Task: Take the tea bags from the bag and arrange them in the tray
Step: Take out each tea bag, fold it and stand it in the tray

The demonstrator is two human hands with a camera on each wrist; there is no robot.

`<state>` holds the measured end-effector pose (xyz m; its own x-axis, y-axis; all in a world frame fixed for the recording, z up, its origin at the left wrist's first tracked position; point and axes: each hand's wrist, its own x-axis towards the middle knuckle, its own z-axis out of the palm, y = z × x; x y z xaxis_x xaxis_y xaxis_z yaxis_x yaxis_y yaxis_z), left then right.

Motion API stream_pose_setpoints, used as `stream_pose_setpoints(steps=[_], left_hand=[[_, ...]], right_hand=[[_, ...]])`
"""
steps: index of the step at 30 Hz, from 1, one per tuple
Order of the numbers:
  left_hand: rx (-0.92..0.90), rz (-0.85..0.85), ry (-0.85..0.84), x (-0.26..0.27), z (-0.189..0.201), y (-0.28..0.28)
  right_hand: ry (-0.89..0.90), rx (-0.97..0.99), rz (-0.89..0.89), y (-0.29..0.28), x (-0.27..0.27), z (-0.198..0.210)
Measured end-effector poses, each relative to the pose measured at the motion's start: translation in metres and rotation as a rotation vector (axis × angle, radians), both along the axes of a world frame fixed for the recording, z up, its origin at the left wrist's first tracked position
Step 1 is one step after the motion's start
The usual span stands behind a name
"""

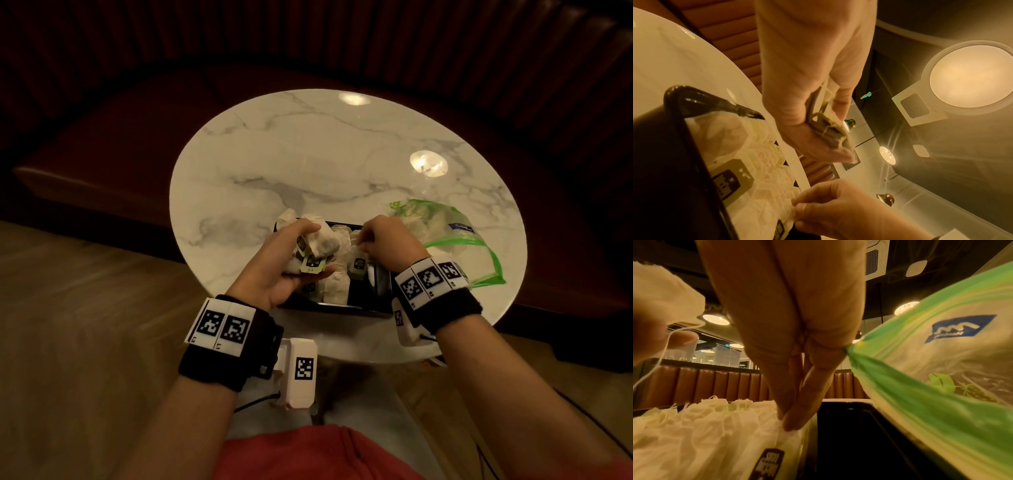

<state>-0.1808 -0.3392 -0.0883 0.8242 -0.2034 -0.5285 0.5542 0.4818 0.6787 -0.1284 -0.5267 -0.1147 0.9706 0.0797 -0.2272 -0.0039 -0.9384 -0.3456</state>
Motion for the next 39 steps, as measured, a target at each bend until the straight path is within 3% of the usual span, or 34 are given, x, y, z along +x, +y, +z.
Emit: stream_pose_setpoints(steps=[6, 10, 16, 19, 28, 33, 36, 39], left_hand=[[0.001, 0.009, -0.088, 0.0, -0.002, -0.001], [0.103, -0.073, -0.204, -0.003, -0.002, 0.0], [0.223, -0.185, -0.358, -0.008, 0.003, -0.001], [0.258, -0.179, -0.359, -0.008, 0.005, 0.0], [0.316, -0.213, -0.404, -0.01, 0.009, 0.0], [0.343, -0.204, -0.412, -0.008, 0.006, -0.001], [0.335, -0.279, -0.35, -0.008, 0.006, -0.003], [0.192, -0.318, -0.151, -0.008, 0.008, -0.006]], right_hand=[[-0.163, 0.223, -0.001, 0.002, -0.018, 0.032], [-0.16, 0.412, 0.012, 0.011, -0.034, 0.059], [-0.128, 0.44, 0.095, 0.018, -0.039, 0.071], [-0.149, 0.489, 0.058, 0.015, -0.039, 0.07], [-0.134, 0.892, -0.087, 0.0, -0.045, 0.074], [-0.102, 0.931, -0.092, 0.001, -0.05, 0.078], [-0.077, 0.913, -0.094, 0.004, -0.051, 0.083], [-0.036, 0.953, -0.162, 0.007, -0.05, 0.084]])
